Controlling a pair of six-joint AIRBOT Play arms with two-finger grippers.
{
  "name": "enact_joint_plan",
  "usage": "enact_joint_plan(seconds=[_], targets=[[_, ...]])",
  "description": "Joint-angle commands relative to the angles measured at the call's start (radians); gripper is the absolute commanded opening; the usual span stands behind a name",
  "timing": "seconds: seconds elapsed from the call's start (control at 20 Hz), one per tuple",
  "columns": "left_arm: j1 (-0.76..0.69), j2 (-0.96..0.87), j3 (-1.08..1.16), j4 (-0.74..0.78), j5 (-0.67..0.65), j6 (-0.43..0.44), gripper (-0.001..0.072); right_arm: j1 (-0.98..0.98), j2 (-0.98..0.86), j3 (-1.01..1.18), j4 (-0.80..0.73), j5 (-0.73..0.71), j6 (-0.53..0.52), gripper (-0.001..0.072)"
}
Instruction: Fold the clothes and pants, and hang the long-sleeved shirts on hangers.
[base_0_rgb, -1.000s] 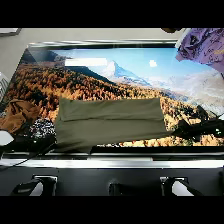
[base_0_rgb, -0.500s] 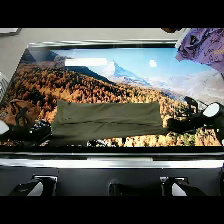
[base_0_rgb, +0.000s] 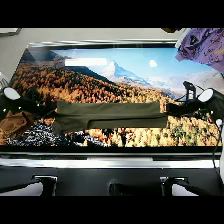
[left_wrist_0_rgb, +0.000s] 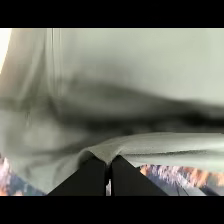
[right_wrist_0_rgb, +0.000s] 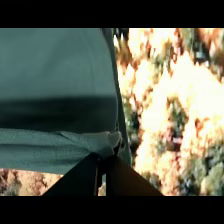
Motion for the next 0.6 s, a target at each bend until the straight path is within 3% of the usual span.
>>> enact_joint_plan(seconds=[0.0, 0.3, 0.55], targets=[[-0.005, -0.156, 0.156, 0.002, 0.000, 0.018, 0.0015, 0.001, -0.113, 0.100, 0.019, -0.027, -0.013, 0.0028], [-0.015, -0.343, 0.344, 0.003, -0.053, 0.018, 0.0015, 0.001, -0.222, 0.171, 0.083, -0.098, -0.029, 0.0029], [-0.016, -0.410, 0.375, 0.003, -0.060, 0.018, 0.0015, 0.025, -0.297, 0.179, 0.173, -0.112, -0.055, 0.0029]])
